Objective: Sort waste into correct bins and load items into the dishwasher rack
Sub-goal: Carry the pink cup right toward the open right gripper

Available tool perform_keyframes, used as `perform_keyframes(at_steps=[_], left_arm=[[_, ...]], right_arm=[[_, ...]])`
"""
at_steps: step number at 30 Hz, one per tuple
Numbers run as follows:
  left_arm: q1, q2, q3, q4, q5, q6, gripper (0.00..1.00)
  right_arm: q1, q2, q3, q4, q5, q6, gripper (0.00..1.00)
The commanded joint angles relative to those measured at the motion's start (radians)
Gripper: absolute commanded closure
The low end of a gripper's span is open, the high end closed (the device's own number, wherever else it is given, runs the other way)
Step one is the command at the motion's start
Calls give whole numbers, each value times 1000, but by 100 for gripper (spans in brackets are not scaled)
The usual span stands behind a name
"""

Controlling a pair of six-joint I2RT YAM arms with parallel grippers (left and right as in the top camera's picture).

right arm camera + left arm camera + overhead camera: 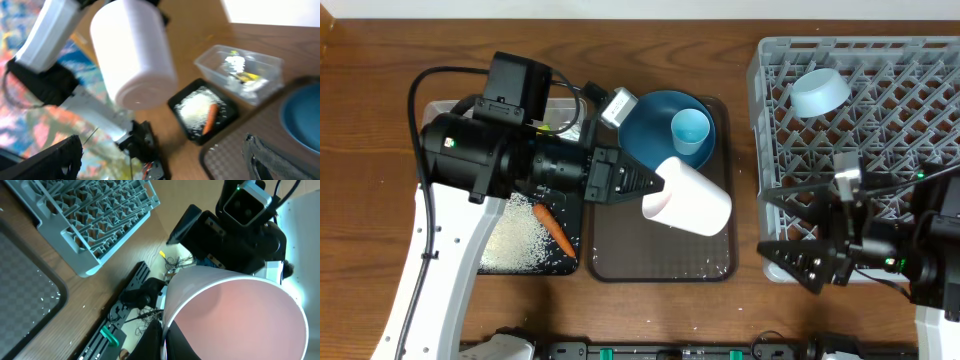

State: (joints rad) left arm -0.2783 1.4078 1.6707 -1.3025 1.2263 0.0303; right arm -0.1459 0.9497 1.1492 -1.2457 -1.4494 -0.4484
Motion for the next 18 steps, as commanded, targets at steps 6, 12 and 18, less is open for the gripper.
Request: perform_keyframes(at_steps=[6,12,18], left_arm=[[-12,-5,3,3,88,11,94],[-74,-5,3,3,101,15,93],[-142,-5,3,22,98,15,94]], right_arm=[[166,-8,15,8,-69,-138,1],[208,-7,15,13,-70,-185,1],[208,-7,15,17,-75,-185,1]])
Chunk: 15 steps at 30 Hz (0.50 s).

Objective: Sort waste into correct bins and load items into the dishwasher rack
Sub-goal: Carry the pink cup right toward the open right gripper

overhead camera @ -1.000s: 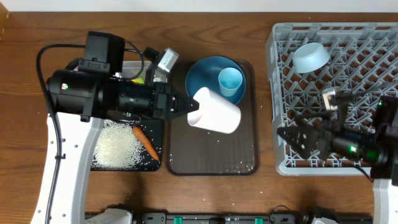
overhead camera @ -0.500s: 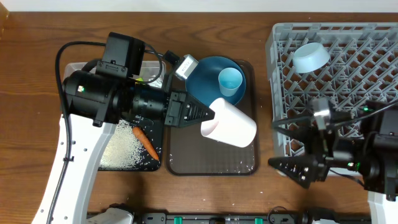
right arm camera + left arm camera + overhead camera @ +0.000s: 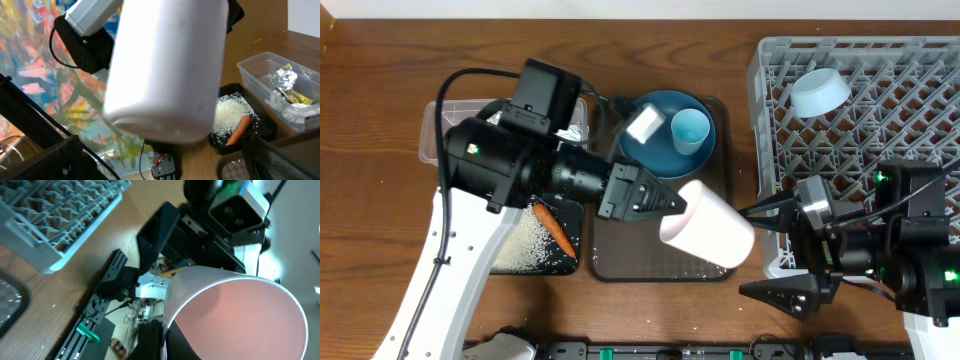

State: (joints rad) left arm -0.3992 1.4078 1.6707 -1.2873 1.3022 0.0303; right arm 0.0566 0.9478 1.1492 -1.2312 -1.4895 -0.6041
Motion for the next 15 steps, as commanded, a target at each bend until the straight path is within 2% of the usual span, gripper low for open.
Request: perform_keyframes(at_steps=[1,4,8,10,15], left_arm=[[-30,-5,3,10,22,15,94],[-52,-5,3,13,21,15,94],[-68,-5,3,17,2,14,94],[-70,-5,3,16,-37,14,94],[-74,-5,3,17,-43,15,94]], right_arm=[[6,-5,15,3,-43,-29,1],[10,-5,15,8,-69,-29,3],[10,-5,15,8,-69,-9,12],[10,-5,15,8,-69,-10,21],[10,-5,15,9,-69,-10,20]])
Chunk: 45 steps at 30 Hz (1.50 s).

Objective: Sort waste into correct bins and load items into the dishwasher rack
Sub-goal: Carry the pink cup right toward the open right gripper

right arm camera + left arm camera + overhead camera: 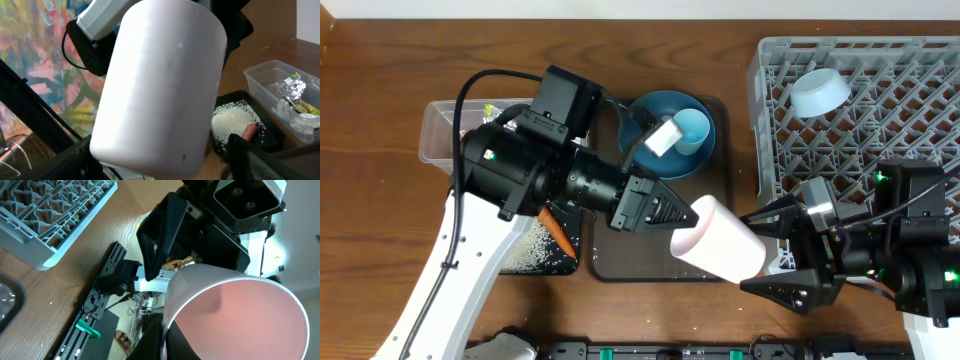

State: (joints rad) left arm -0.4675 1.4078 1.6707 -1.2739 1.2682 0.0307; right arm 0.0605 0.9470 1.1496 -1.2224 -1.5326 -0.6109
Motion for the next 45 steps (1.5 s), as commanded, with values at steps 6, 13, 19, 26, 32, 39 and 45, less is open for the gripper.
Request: perform_keyframes(at_steps=[6,13,19,26,32,39,45], left_arm=[[-5,-4,3,35,-31,10,94],[-5,-3,3,56,-31,10,94],[-5,-3,3,67,-31,4,94],[-5,-3,3,176,-31,-96,94],[-39,-3,2,180,-72,-97,94],[-92,-3,2,188,-136,-123,94],[-92,-3,2,195,-136,-123,94]], right_arm=[[6,-5,14,0,-26,-3,16],[6,-5,14,0,-26,-3,16],[6,-5,14,11,-26,-3,17],[6,-5,14,32,-26,3,18],[6,-5,14,64,-26,4,20],[6,-4,14,100,-26,22,23],[6,-5,14,105,-19,22,34]])
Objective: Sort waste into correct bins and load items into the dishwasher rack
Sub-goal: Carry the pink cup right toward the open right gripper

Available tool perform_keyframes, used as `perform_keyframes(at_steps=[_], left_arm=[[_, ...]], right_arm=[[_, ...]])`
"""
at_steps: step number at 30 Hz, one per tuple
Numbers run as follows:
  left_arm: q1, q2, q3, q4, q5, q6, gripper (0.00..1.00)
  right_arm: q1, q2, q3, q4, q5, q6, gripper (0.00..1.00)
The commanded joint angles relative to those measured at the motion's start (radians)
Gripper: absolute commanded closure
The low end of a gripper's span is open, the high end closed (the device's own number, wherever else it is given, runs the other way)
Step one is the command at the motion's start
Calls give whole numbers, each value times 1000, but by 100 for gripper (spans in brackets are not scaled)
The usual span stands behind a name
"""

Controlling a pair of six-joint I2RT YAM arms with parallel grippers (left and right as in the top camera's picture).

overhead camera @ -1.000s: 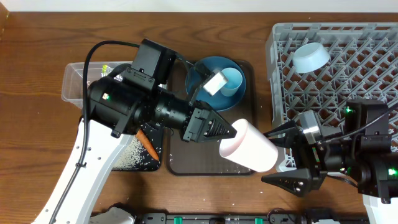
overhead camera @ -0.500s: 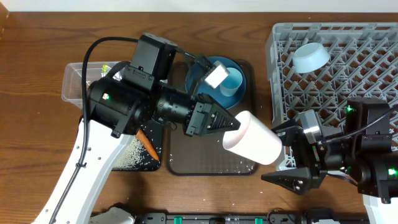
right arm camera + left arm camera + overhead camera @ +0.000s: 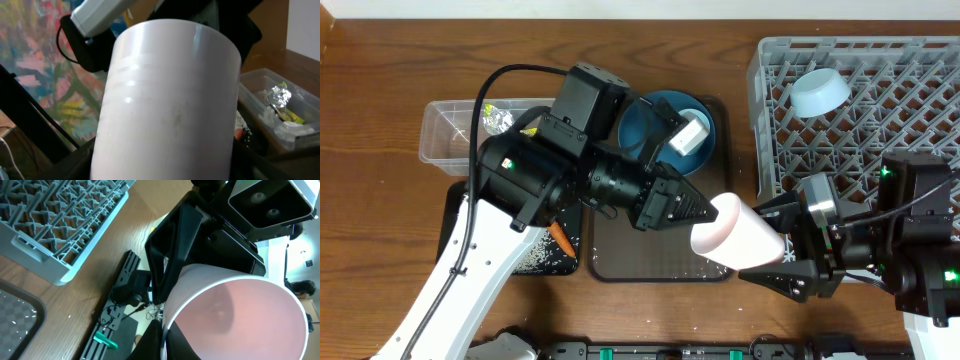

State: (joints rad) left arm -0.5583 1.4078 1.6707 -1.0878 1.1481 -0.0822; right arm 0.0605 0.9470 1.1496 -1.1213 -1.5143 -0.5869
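A white cup (image 3: 738, 240) hangs on its side above the right edge of the brown tray (image 3: 660, 268), just left of the grey dishwasher rack (image 3: 880, 120). My left gripper (image 3: 705, 212) is shut on its rim; in the left wrist view the fingers (image 3: 152, 342) pinch the rim of the cup (image 3: 235, 315). My right gripper (image 3: 754, 242) is open, one finger on each side of the cup's base. The cup (image 3: 170, 100) fills the right wrist view between the right gripper (image 3: 162, 162) fingers.
A light-blue bowl (image 3: 820, 92) lies in the rack's back left. A blue plate (image 3: 645, 130) with a small blue cup (image 3: 692, 140) sits at the tray's back. A clear bin (image 3: 450, 135) holds foil. A black bin (image 3: 535, 255) holds rice and a carrot (image 3: 560, 240).
The left arm has brought the cup a little further right and its base now sits deeper between my right gripper's fingers. The right arm has barely shifted.
First my left gripper held the cup over the tray's middle while the right gripper stood open by the rack's front. Then the cup was further right, its base near the right fingers. Now the base sits between those fingers.
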Motion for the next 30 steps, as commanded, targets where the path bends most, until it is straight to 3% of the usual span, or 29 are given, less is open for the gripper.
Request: perform_keyframes(at_steps=[1,7,12,30], left_arm=[[-2,-3,2,9,-16,-10,94],[-2,-3,2,-3,-18,-9,94],[-2,-3,2,-65,-123,-9,94],[-4,-3,1,-101,-219,-9,89]], right_arm=[[6,-5,14,4,-35,-6,37],[6,-5,14,30,7,-5,33],[5,-4,14,68,8,11,41],[5,-5,14,359,6,337,47]])
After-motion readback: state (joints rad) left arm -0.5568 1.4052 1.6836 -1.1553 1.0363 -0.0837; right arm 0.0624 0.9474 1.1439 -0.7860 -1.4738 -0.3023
